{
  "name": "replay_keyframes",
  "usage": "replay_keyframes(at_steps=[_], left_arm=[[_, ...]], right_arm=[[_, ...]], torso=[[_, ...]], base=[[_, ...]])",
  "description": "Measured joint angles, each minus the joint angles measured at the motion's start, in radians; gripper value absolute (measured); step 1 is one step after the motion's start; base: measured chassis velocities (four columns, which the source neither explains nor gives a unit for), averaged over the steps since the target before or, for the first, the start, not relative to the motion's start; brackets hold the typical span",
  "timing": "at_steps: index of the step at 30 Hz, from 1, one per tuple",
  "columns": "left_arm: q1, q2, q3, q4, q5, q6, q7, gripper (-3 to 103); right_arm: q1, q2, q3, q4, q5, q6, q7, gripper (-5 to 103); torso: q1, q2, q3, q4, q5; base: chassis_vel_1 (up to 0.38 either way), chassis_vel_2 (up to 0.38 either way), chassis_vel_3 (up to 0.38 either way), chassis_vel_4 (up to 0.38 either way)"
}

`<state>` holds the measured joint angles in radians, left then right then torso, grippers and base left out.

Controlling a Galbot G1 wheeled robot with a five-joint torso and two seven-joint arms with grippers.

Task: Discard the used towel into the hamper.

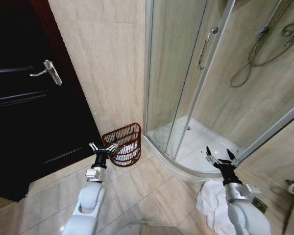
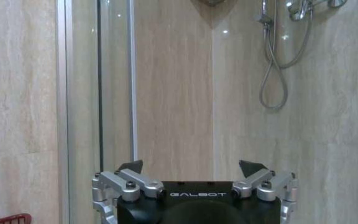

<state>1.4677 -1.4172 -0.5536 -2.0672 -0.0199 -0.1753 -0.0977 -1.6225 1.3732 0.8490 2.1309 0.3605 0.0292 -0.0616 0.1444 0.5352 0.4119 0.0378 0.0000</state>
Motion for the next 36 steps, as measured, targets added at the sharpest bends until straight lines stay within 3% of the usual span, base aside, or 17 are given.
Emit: replay_keyframes(at_steps=[36], left_arm=[[0.051,0.003,-0.009,-0.029,0.0,-0.02,-0.002,100]], right_arm=[[-0.053,0.012,0.023,0.023,0.005,0.027,0.009,100]], torso=[[0.0,0.0,0.0,0.0,0.0]], base=[[-0.017,-0.053,0.016,0.047]])
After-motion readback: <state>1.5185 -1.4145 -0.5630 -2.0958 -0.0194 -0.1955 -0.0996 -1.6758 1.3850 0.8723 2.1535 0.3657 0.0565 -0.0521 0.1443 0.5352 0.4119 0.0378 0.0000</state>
